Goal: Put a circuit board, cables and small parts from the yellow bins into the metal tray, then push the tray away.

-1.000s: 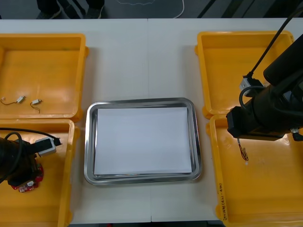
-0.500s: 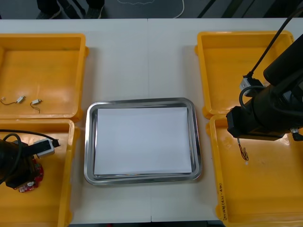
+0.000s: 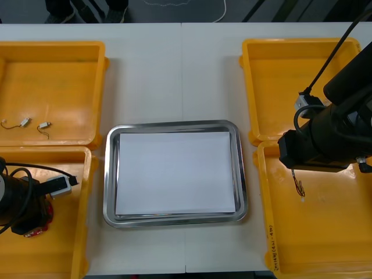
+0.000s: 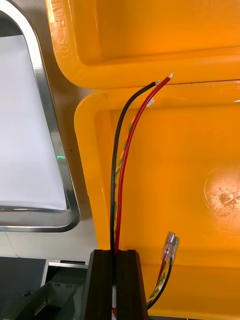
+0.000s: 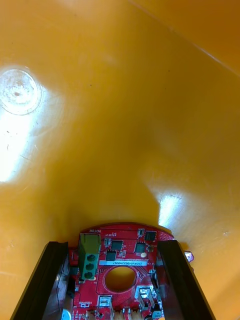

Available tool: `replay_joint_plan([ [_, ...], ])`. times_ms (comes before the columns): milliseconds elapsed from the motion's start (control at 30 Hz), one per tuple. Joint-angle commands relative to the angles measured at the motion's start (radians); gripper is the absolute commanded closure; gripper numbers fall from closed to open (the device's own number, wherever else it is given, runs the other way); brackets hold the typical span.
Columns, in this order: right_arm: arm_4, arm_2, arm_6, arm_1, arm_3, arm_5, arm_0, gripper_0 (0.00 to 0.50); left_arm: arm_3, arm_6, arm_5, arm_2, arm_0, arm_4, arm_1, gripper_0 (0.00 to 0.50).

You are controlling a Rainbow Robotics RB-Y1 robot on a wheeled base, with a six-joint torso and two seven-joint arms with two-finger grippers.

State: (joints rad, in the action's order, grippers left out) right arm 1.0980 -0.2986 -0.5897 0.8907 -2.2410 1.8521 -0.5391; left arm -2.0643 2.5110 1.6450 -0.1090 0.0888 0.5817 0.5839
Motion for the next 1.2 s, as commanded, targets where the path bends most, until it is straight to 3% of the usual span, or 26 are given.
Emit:
replay_joint_plan([
  [33,-0.009,-0.011,0.057,-0.007,-0.008,-0.01,-0.035,0.5,-0.01,0.135,-0.016,0.026,0.025,-0.016,-0.013,0.0],
  [300,-0.01,-0.011,0.057,-0.007,-0.006,-0.01,-0.035,0.5,-0.01,0.134,-0.016,0.046,0.025,-0.026,-0.013,0.016],
  [333,-0.01,-0.011,0.057,-0.007,-0.006,-0.01,-0.035,0.5,-0.008,0.132,-0.017,0.046,0.026,-0.028,-0.013,0.064],
  [367,-0.01,-0.011,0.059,-0.007,-0.008,-0.01,-0.035,0.5,-0.01,0.132,-0.016,0.048,0.025,-0.028,-0.013,0.148],
  [467,-0.01,-0.011,0.059,-0.007,-0.006,-0.008,-0.035,0.5,-0.008,0.134,-0.017,0.046,0.025,-0.029,-0.013,0.262],
  [533,-0.01,-0.011,0.059,-0.007,-0.008,-0.01,-0.035,0.5,-0.008,0.134,-0.016,0.046,0.025,-0.032,-0.013,0.38],
  [667,-0.012,-0.011,0.059,-0.007,-0.008,-0.01,-0.035,0.5,-0.01,0.132,-0.016,0.046,0.025,-0.037,-0.013,0.496],
  [1200,-0.01,-0.011,0.064,-0.007,-0.008,-0.008,-0.035,0.5,-0.056,0.112,0.013,-0.029,0.012,-0.019,-0.013,0.5],
])
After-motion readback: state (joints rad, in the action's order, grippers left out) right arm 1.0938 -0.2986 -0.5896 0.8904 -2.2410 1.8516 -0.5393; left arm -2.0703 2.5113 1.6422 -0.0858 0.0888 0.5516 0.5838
